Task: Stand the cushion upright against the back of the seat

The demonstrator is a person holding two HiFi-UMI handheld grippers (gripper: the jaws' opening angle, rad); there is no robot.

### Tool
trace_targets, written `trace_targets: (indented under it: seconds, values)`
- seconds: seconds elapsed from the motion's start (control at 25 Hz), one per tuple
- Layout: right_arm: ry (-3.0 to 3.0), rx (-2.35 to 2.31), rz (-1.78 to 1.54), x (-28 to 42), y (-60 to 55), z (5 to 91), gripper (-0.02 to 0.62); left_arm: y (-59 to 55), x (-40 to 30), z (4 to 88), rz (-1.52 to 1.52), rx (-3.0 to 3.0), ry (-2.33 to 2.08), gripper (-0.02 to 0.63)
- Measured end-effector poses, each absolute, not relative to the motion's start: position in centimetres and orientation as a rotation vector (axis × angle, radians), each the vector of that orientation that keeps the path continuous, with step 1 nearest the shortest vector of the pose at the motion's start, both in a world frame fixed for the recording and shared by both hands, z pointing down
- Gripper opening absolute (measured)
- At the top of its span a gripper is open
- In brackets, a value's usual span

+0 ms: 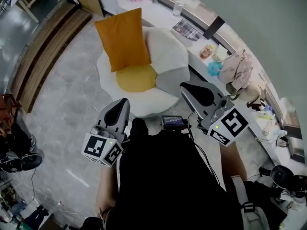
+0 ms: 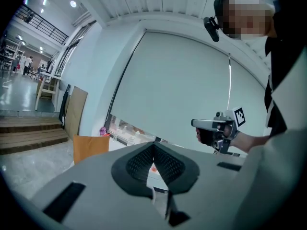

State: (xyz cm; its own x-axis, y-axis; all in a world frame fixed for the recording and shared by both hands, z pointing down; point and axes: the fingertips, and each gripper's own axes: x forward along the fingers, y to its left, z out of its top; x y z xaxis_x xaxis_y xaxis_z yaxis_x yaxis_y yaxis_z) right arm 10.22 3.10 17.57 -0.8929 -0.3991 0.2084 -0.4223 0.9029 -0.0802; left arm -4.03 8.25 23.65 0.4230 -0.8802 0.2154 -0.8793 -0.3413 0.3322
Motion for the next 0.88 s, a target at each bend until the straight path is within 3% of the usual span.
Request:
trace_targets:
  seconds: [0.44, 0.88]
  values:
    - [-2.883, 0.464, 0.341, 16.6, 8.6, 22.2, 0.018, 13.3, 4.1, 25.1, -0.02, 2.202, -1.557, 0.012]
    - [-2.908, 0.338, 0.338, 17.2, 12.4, 22.4, 0.018, 17.0, 7.0, 23.6, -0.022, 2.197, -1.621, 0.012]
